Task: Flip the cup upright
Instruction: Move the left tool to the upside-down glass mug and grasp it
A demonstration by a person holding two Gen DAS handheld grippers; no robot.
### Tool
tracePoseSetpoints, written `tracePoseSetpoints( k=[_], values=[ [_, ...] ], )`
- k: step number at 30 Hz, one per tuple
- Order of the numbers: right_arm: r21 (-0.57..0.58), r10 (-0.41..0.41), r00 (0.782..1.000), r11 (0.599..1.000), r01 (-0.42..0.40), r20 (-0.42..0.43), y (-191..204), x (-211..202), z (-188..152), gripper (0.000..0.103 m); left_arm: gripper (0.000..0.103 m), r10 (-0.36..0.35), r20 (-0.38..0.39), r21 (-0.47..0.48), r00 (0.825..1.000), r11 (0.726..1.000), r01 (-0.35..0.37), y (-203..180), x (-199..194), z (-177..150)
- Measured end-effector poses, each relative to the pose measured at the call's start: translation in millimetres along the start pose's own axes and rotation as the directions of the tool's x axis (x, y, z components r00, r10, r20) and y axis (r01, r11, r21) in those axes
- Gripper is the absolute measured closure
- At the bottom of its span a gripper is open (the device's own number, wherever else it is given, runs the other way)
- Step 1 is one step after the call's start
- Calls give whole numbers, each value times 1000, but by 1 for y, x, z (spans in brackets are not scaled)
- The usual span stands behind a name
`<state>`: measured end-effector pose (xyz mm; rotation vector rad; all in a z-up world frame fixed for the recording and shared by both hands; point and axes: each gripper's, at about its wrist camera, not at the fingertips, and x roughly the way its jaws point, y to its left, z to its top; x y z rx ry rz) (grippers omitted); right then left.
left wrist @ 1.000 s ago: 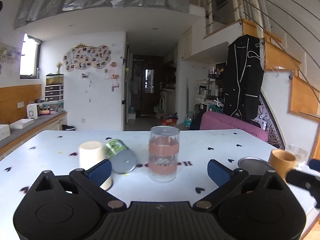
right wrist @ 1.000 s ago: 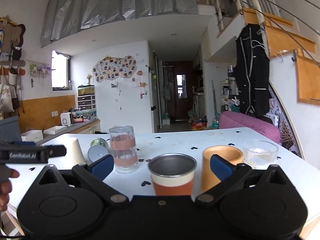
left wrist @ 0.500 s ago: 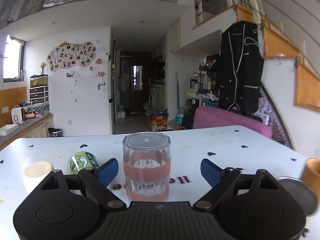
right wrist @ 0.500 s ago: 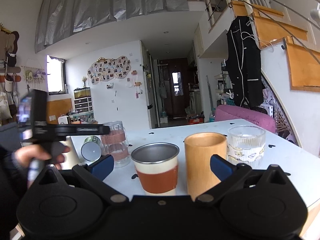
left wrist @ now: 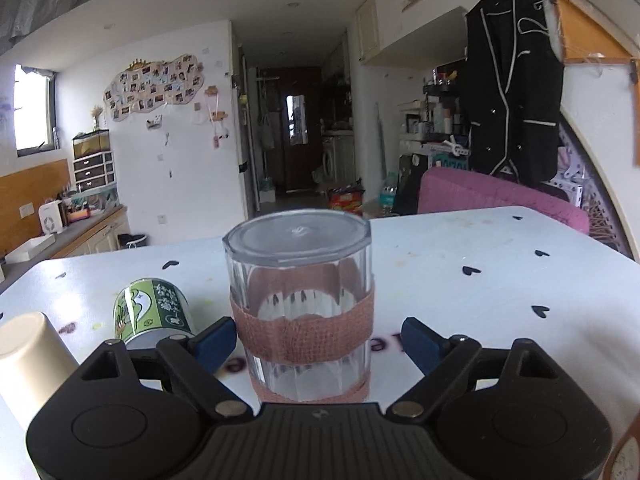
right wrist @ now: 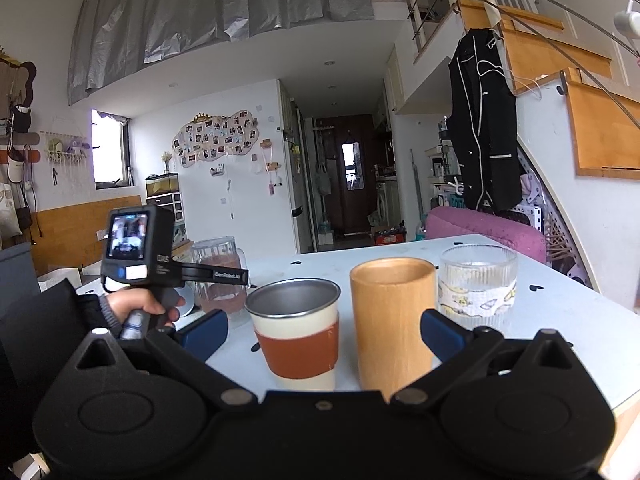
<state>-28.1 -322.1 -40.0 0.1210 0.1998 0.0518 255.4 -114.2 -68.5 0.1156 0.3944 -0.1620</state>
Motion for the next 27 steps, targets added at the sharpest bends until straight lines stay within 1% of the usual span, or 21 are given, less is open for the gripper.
tracePoseSetpoints(
  k=[4,6,11,15,19,22,27],
  values=[
    [2,-2,1000,1000,2,-1,0,0,-1,0,27,31,-22,16,999,999,-31,2,8,0],
    [4,-3,1000,1000,3,-3,-1,0,0,0,28,17,-21,-4,1000,1000,-17,7,8,-1],
    [0,-1,1000,1000,1,-4,0,0,-1,0,28,4,-29,9,1000,1000,-4,7,-5,-4],
    [1,0,1000,1000,0,-2,0,0,-1,0,28,-46,-41,24,998,999,47,9,-34,-14],
    [4,6,1000,1000,-6,-6,0,2,-2,0,28,-96,-27,55,995,994,97,9,-70,-31],
    [1,14,1000,1000,-14,-9,2,3,-3,0,28,-130,-23,63,991,989,131,12,-96,-43],
    [2,28,999,1000,-28,-24,7,7,-4,0,28,-184,-46,89,982,978,187,16,-133,-57]
  ],
)
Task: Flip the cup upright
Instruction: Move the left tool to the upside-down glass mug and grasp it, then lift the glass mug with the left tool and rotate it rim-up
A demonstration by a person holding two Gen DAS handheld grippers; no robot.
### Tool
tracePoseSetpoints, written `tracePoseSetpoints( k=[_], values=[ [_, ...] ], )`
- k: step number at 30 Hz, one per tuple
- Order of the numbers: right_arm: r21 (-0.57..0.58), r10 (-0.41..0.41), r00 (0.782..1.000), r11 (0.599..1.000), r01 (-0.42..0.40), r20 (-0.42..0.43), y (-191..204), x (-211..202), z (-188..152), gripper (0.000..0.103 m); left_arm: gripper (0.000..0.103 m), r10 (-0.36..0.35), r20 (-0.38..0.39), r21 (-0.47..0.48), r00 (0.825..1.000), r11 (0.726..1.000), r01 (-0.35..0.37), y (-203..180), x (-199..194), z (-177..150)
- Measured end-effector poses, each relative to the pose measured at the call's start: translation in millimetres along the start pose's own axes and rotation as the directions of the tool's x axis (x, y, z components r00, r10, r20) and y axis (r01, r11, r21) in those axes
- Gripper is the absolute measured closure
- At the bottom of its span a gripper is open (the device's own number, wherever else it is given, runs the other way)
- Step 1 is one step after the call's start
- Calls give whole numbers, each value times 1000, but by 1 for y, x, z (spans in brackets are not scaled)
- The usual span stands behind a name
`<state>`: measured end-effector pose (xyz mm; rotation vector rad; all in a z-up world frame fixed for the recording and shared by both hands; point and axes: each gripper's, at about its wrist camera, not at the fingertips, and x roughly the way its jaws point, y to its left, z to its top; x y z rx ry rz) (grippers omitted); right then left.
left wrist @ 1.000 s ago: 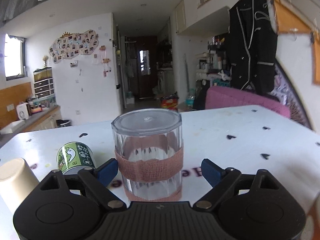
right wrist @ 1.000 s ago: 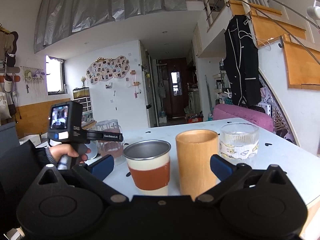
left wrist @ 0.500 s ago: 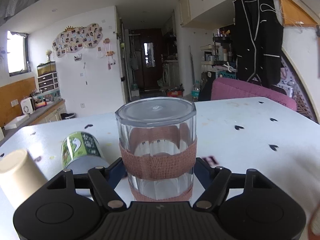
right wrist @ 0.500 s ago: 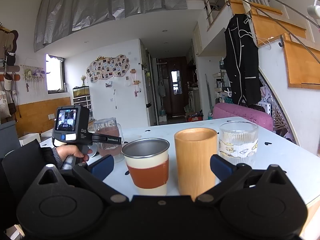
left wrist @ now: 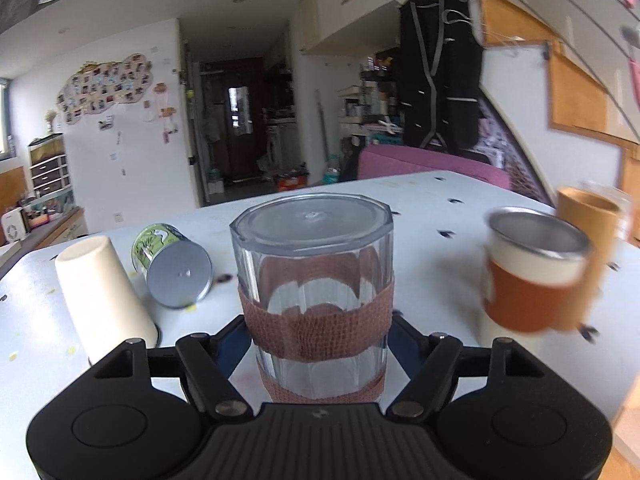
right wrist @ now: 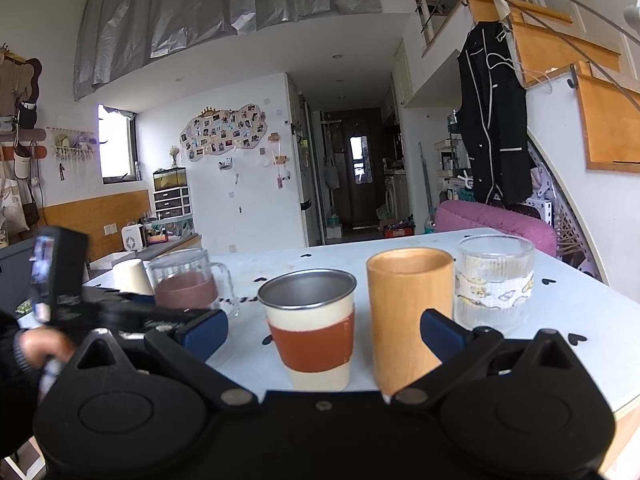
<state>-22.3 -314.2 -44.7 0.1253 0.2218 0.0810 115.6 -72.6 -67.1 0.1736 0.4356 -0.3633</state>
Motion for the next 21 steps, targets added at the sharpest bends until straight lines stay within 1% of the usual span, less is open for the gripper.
tracePoseSetpoints(
  k=[4,7,9,10,12,14,17,19,21],
  values=[
    [18,34,999,999,-33,-21,3,5,-3,0,28,-43,-14,28,999,999,44,-3,-18,-6],
    [27,61,997,998,-60,-36,6,8,-7,0,27,-53,-15,54,999,997,53,-6,-22,-9],
    [29,81,996,996,-80,-46,9,11,-9,0,17,-50,-31,72,998,996,53,-8,-21,-12],
    [31,91,995,995,-90,-50,10,12,-10,0,10,-52,-37,72,998,996,54,-7,-21,-12],
    [27,101,993,995,-100,-58,12,15,-11,0,9,-63,-35,67,997,996,66,-5,-25,-10],
    [20,104,992,995,-103,-65,13,15,-13,0,9,-78,-22,58,997,995,79,-4,-32,-7],
    [33,127,989,992,-125,-79,13,18,-16,1,9,-67,42,66,997,996,64,0,-44,6],
    [42,145,985,989,-142,-92,13,20,-19,5,9,-54,74,79,996,996,48,3,-48,17],
    [40,166,980,986,-163,-107,15,22,-20,8,9,-48,76,78,996,996,42,5,-47,29]
  ],
)
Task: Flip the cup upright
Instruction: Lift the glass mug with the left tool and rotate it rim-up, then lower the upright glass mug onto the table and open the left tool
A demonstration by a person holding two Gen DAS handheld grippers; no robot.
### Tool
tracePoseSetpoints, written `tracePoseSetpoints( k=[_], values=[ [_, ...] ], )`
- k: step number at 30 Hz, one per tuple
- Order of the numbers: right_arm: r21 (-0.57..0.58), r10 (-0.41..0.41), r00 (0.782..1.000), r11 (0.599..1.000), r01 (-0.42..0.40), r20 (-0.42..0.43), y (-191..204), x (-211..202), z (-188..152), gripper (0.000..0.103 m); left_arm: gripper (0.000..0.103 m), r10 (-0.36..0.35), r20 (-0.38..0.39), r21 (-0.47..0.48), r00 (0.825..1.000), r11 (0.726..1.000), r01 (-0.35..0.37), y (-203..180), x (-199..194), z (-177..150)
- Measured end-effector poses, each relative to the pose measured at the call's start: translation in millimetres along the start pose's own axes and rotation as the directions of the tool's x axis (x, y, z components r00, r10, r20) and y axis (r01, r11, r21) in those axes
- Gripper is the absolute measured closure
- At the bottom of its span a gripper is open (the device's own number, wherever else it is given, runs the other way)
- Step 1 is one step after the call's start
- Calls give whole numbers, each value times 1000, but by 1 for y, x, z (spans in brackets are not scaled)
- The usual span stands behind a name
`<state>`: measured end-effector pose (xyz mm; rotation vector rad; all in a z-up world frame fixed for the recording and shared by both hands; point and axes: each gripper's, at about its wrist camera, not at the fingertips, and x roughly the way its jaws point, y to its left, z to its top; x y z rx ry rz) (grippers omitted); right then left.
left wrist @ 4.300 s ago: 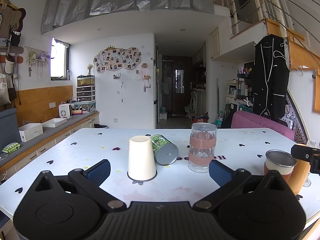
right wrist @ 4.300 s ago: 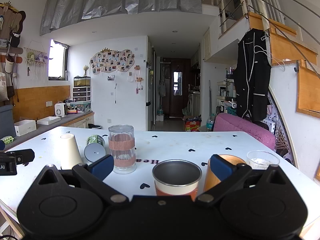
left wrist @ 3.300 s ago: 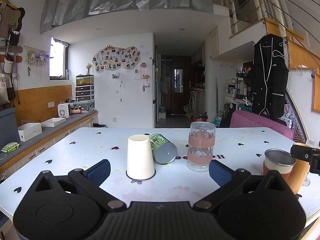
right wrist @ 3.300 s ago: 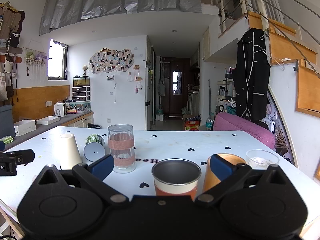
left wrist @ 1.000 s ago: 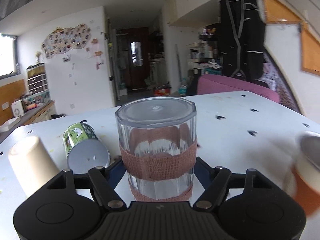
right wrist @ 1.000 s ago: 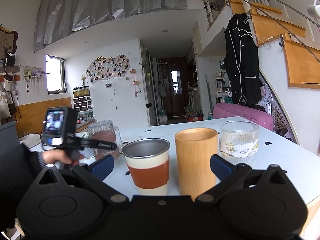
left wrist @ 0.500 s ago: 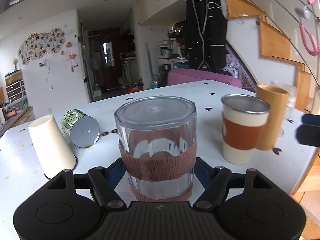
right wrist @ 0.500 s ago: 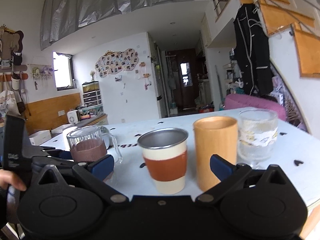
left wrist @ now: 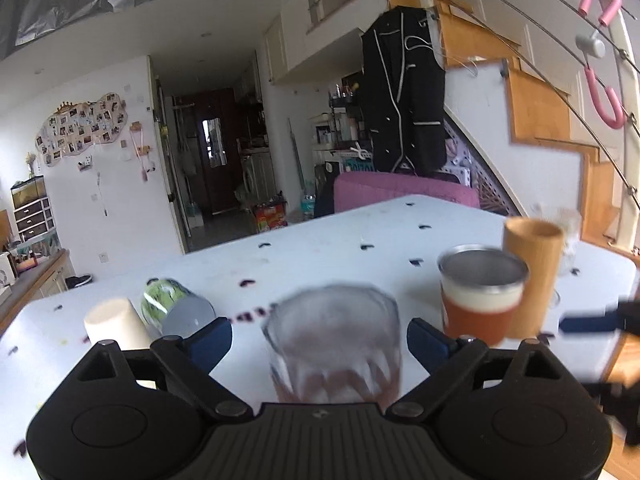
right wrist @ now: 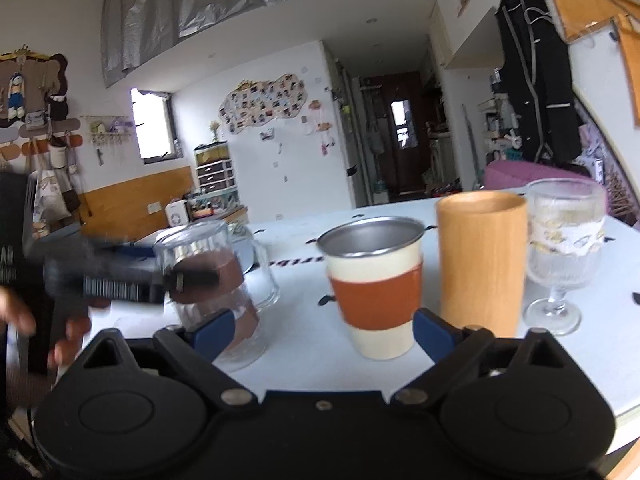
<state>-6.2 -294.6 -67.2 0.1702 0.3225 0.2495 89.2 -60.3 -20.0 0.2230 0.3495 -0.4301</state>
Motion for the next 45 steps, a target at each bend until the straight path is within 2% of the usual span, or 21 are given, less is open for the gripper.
tracePoseSetpoints(
  k=[4,7,8,9,10,12,13,15,16,19,22,25,28,29,32,34,35,37,40,43,45],
  values=[
    [-16,72,997,997,-72,-38,12,7,-5,14,9,-18,-58,-5,998,1000,17,3,14,18],
    [-18,152,985,988,-154,-83,20,15,-7,24,9,-39,-118,-29,992,999,36,6,27,26],
    [-15,183,978,983,-185,-99,24,19,-8,30,9,-47,-133,-41,990,998,42,8,30,28],
    [-8,220,968,975,-222,-120,28,23,-9,40,10,-55,-145,-51,988,998,48,10,31,28],
    [-2,252,958,967,-255,-136,32,28,-10,45,10,-64,-160,-63,985,997,55,12,35,29],
    [14,309,934,950,-312,-178,39,39,-12,64,13,-83,-179,-92,980,993,67,15,38,28],
    [17,326,926,944,-329,-191,43,43,-13,68,17,-102,-189,-115,977,990,81,17,39,28],
    [43,368,903,929,-367,-222,50,56,-14,83,25,-138,-198,-156,970,982,108,20,39,28],
    [62,386,892,922,-382,-234,53,62,-15,85,30,-151,-196,-169,969,978,119,20,38,27],
    [117,444,858,896,-428,-258,64,80,-16,93,30,-150,-191,-177,970,977,116,21,30,23],
    [143,462,845,887,-439,-270,78,98,-17,94,30,-153,-174,-194,973,974,118,28,17,16],
    [162,447,851,894,-418,-276,83,109,-18,99,30,-157,-142,-223,977,967,122,39,-1,9],
    [218,463,841,884,-414,-279,80,109,-19,101,30,-157,-126,-246,980,961,122,49,-20,-1],
    [217,455,845,888,-406,-280,81,109,-19,101,30,-158,-133,-253,978,960,120,51,-24,-4],
    [191,394,876,917,-351,-279,80,106,-16,101,31,-168,-171,-287,971,951,114,59,-32,-23],
    [205,380,879,921,-331,-288,75,109,-16,100,35,-160,-214,-306,964,948,89,63,-33,-37],
    [216,376,880,922,-322,-292,73,109,-16,100,42,-158,-221,-317,962,945,82,66,-34,-42],
    [212,354,886,930,-300,-299,72,112,-16,100,41,-160,-218,-354,963,932,75,73,-36,-53],
    [231,353,891,928,-293,-286,67,109,-14,94,42,-162,-190,-399,968,914,75,84,-41,-59],
    [258,338,902,927,-271,-269,60,109,-7,85,41,-156,-187,-399,970,914,71,86,-43,-64],
    [310,350,902,912,-267,-254,54,110,0,67,41,-159,-179,-398,971,914,76,85,-44,-68]
  ],
)
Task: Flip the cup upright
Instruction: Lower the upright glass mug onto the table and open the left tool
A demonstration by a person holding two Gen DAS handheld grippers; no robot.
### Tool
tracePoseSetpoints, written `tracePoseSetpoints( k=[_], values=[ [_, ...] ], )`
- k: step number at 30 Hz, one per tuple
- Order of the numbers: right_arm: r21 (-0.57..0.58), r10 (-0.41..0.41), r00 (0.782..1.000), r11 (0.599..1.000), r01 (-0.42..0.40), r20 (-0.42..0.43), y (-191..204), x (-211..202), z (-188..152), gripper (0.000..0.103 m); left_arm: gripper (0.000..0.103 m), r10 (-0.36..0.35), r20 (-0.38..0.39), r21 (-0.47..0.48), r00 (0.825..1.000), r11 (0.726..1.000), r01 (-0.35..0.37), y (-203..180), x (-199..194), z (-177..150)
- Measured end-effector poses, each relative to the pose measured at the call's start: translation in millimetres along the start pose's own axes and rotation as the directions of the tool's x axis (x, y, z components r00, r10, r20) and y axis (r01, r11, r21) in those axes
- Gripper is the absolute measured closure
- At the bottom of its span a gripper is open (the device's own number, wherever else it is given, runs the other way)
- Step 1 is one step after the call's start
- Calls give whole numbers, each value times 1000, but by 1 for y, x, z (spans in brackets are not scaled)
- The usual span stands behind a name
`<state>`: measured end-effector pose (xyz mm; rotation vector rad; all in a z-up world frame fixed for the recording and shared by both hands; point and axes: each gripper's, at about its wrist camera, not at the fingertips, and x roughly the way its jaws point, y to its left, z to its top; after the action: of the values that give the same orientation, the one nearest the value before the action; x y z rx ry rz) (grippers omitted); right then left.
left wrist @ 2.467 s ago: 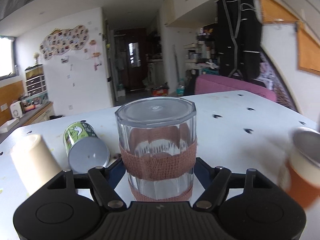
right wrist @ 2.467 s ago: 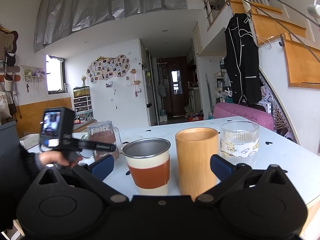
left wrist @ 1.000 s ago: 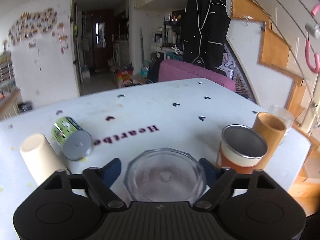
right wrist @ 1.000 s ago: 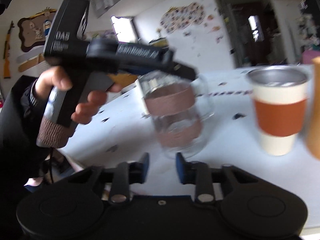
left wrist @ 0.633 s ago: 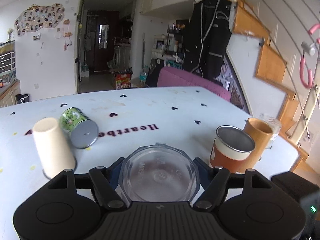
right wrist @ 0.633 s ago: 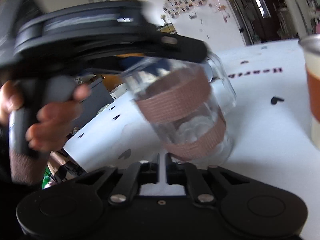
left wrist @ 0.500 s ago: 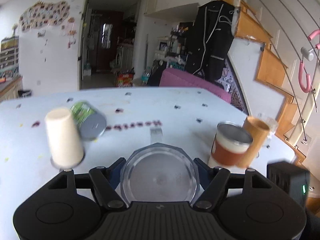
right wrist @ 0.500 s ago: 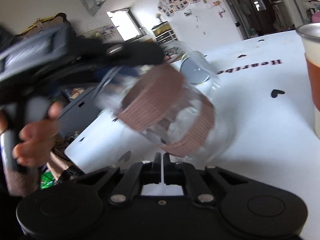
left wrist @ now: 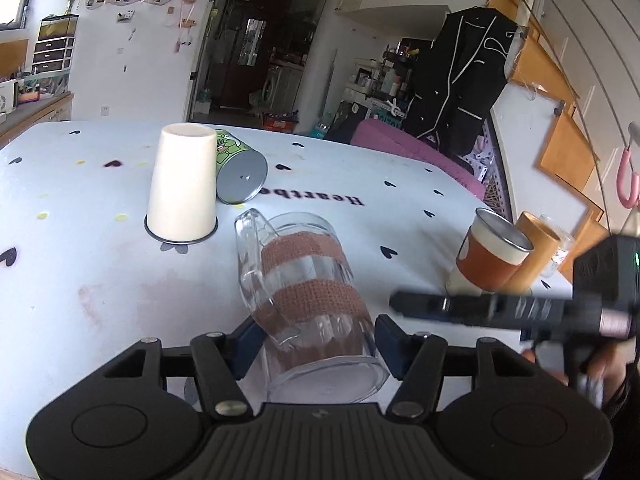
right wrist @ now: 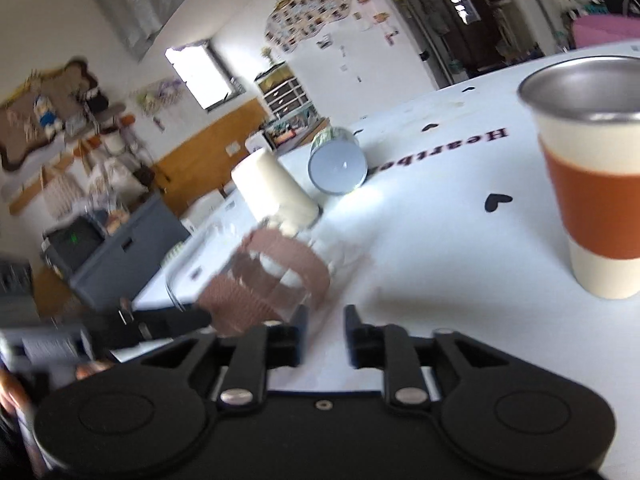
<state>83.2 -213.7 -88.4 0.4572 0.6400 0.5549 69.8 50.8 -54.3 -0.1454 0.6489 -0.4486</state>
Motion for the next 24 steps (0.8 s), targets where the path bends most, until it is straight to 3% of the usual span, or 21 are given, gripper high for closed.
tracePoseSetpoints(
  k=[3,9,14,20,24],
  values=[
    [104,42,999,994,-42,-3,-3,0,15,45,41,-5,8,-8,1000,1000,5,1,-1,-2],
    [274,93,994,959,-74,-57,-4,34,45,32,41,-12,18,-13,1000,1000,13,3,-1,-6],
    [412,110,982,910,-38,-152,-6,71,52,23,41,-22,23,-20,999,1000,22,5,-2,-10],
    [496,133,962,868,2,-238,-14,100,44,24,41,-27,27,-26,999,999,28,9,-3,-11],
    [459,129,962,888,-5,-239,-5,92,46,28,41,-52,27,-27,998,998,53,8,-3,-13]
  ],
)
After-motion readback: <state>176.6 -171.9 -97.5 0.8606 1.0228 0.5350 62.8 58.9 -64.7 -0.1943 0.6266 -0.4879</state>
